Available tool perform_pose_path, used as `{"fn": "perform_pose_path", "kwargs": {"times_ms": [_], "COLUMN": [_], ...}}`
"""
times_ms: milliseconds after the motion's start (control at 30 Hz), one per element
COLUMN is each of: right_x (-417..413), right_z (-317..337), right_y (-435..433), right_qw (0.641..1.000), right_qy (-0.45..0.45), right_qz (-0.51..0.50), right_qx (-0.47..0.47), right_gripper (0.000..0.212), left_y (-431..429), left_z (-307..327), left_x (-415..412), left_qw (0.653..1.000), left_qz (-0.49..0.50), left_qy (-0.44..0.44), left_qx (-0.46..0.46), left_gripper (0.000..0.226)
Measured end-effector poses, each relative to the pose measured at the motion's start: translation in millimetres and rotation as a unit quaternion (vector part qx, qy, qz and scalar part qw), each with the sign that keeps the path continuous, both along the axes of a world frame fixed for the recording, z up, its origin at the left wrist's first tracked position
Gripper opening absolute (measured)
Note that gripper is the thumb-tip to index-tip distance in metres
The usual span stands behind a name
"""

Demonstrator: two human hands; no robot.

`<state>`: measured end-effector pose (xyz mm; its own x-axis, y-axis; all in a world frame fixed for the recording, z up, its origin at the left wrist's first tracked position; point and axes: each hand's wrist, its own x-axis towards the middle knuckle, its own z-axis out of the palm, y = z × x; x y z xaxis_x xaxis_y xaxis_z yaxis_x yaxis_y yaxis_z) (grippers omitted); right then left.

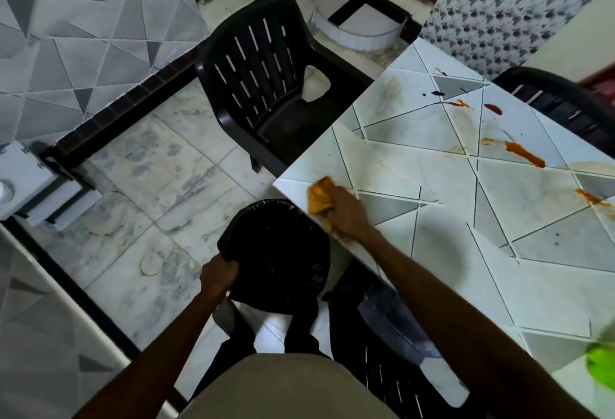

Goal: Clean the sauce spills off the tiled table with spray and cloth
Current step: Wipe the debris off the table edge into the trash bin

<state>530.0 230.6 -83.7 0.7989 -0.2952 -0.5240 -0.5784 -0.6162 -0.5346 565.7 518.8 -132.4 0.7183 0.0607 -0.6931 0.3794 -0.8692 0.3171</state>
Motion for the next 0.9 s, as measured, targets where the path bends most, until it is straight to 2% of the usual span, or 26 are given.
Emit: {"fn": "perform_pose_path", "kwargs": {"times_ms": [67,133,200,300,467,567,633,767,900], "right_x": [-11.0,-20.4,-28.7,-40.0,-71.8,-98.9,-107.6,-95.1,-75.2], "right_z": [-4.6,-6.0,-7.1,7.4,32.3,24.2,12.2,-7.0,-12.1], "right_y": [33.4,55.4,61.3,49.0,-7.7,-52.3,-72.9,-57.3,7.1], "right_qw": [0.998,0.994,0.993,0.992,0.972,0.956,0.950,0.954,0.964], "right_qy": [-0.014,-0.041,-0.072,-0.113,-0.147,-0.110,-0.061,-0.016,-0.054], "right_qz": [0.060,0.084,0.074,-0.003,-0.175,-0.230,-0.264,-0.295,-0.245], "right_qx": [0.034,0.055,0.061,0.063,-0.044,-0.143,-0.156,-0.054,0.087], "right_gripper": [0.079,0.075,0.088,0.087,0.059,0.038,0.031,0.035,0.033], "left_y": [0.5,2.4,4.9,7.4,6.0,4.6,5.0,5.3,5.2], "left_z": [-0.1,-3.1,-6.0,-8.9,-11.9,-8.7,-8.3,-11.4,-14.1], "left_x": [1.5,2.6,4.0,4.5,-0.6,-3.3,-4.1,-6.2,-8.3], "left_qw": [1.000,1.000,1.000,1.000,1.000,1.000,1.000,1.000,1.000], "left_qz": [0.003,-0.006,-0.014,-0.017,-0.009,-0.007,-0.009,-0.010,-0.012], "left_qy": [-0.003,-0.004,-0.003,-0.004,-0.002,0.003,0.003,-0.003,-0.005], "left_qx": [-0.002,-0.005,-0.006,-0.018,-0.023,-0.027,-0.021,-0.014,-0.013], "left_gripper": [0.047,0.037,0.026,0.035,0.023,0.025,0.031,0.022,0.018]}}
